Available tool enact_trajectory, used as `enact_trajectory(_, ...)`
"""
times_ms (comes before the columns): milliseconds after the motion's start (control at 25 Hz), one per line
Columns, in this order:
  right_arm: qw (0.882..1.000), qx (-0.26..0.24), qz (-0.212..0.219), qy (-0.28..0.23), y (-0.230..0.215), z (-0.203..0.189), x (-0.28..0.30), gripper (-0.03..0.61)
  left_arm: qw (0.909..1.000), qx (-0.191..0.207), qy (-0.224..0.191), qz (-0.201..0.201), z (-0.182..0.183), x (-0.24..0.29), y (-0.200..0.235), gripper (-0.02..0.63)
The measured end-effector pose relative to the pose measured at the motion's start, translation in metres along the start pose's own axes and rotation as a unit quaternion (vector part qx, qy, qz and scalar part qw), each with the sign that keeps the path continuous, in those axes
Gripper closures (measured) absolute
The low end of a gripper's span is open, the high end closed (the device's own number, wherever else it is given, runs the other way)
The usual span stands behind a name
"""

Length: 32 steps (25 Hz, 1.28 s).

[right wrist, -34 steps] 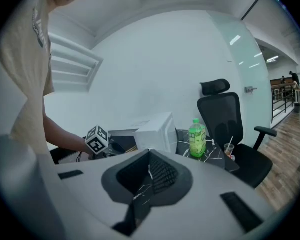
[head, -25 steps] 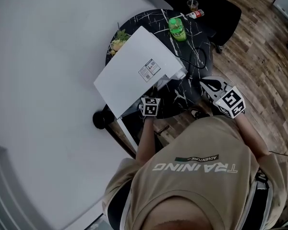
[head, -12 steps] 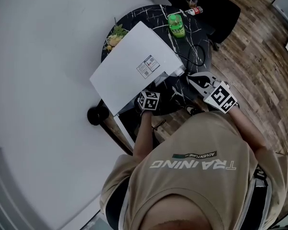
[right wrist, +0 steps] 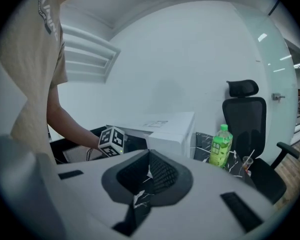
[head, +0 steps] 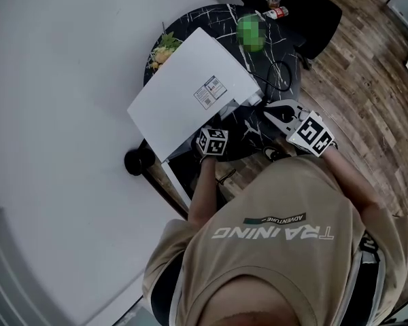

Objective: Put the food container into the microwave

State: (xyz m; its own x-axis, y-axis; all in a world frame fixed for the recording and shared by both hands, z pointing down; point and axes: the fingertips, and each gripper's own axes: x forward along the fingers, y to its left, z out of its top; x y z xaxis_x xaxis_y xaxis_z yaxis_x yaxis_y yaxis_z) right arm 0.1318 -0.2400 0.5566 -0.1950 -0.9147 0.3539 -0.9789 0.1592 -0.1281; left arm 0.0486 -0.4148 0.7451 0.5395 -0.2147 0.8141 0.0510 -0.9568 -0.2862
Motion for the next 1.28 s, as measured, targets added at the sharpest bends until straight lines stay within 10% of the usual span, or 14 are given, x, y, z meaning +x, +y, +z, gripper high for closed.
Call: enact_trajectory(1280,0.998,0.001,0.056,-0.018,0.022,-0.012,-0.02,0.568,0.9903,-0.05,-0.039,0.123,0.002,-0.078,0.002,0.58)
